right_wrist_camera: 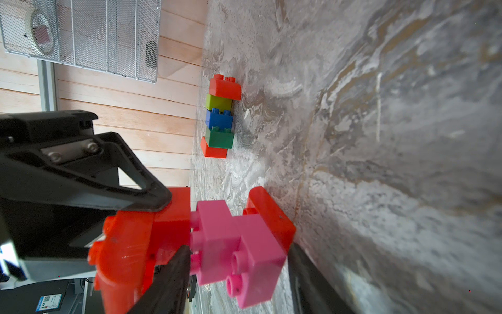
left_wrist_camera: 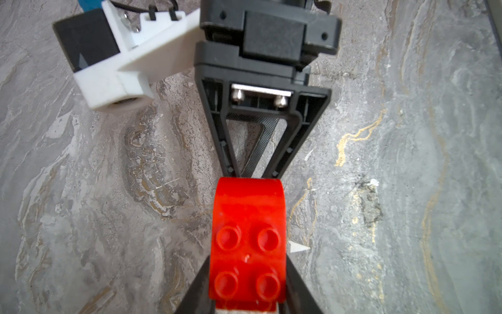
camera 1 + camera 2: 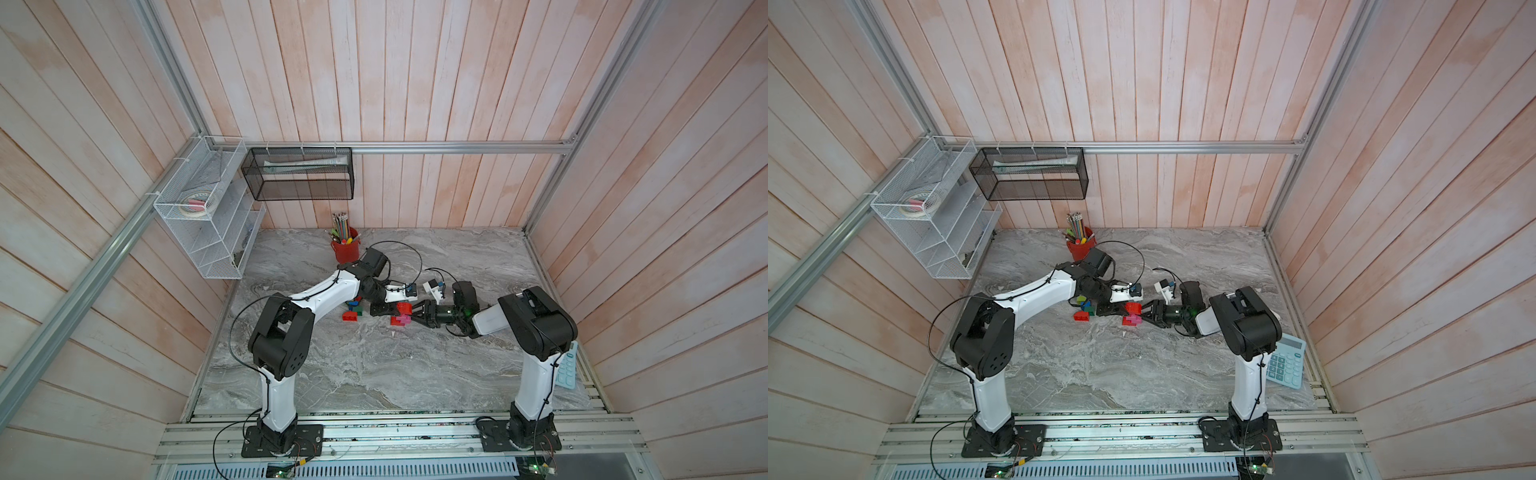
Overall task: Assemble the letter s with lego
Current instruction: Assemble the lego brick with the lego brick.
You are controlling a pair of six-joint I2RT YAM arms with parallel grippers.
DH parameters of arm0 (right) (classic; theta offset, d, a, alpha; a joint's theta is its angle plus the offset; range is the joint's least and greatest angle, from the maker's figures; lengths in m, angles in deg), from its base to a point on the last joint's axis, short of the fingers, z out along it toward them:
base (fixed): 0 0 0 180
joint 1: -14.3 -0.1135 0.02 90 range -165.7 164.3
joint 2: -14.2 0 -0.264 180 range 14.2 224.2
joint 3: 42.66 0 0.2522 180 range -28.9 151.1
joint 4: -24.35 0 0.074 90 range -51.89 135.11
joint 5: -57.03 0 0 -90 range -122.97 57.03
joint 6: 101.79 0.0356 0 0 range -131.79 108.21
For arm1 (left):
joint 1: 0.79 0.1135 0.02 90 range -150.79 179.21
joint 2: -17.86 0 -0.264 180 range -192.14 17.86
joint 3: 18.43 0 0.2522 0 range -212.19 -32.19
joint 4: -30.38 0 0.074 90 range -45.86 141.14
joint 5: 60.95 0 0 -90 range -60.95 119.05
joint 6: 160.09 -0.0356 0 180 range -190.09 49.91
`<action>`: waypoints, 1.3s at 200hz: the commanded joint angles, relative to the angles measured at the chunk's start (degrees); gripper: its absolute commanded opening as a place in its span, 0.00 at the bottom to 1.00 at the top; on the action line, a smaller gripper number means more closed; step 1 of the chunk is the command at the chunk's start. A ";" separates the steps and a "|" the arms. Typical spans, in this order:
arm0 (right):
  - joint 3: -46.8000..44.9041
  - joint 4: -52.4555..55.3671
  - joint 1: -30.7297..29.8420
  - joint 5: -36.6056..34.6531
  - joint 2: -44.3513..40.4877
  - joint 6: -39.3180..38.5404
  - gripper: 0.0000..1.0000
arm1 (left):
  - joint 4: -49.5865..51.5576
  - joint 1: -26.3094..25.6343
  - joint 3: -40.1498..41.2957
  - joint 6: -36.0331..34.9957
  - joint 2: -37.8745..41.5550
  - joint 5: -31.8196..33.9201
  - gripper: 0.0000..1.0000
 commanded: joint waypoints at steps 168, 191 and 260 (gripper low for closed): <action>-0.65 5.06 -0.03 -2.48 2.90 -0.45 0.57 | 5.05 0.26 -1.32 0.24 -4.44 7.61 0.30; -0.67 3.58 0.03 -1.58 3.16 0.25 0.58 | 4.99 0.16 -1.38 -0.58 -4.57 7.36 0.30; 0.80 3.65 0.11 1.23 3.77 -1.04 0.58 | 6.07 0.02 -1.74 -1.44 -5.41 8.32 0.30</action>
